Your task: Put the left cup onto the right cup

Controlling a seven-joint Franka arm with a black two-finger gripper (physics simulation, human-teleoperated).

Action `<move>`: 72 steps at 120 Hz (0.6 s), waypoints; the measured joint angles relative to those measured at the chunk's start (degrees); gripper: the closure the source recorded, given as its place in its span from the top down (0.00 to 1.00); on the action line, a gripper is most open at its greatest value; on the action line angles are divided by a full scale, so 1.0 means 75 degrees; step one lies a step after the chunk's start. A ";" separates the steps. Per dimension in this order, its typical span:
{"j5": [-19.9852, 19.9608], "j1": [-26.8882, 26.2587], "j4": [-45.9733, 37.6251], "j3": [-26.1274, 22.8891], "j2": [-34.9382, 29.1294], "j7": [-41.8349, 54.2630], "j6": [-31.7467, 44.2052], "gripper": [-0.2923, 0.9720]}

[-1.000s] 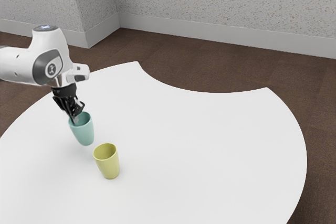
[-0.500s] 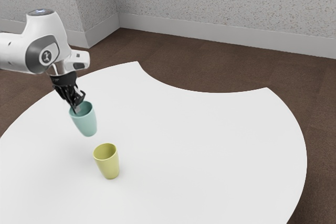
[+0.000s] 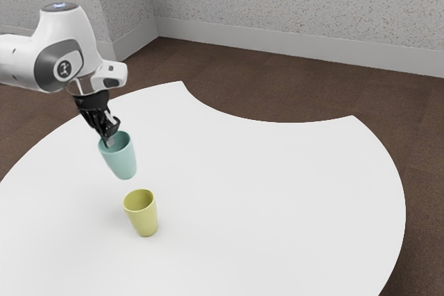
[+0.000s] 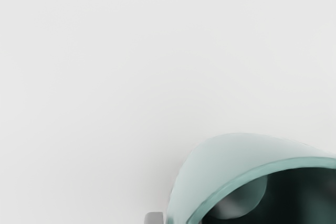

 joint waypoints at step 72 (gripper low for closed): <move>-0.0003 -0.0309 -0.0150 -0.0164 -0.0305 0.0013 -0.0376 0.15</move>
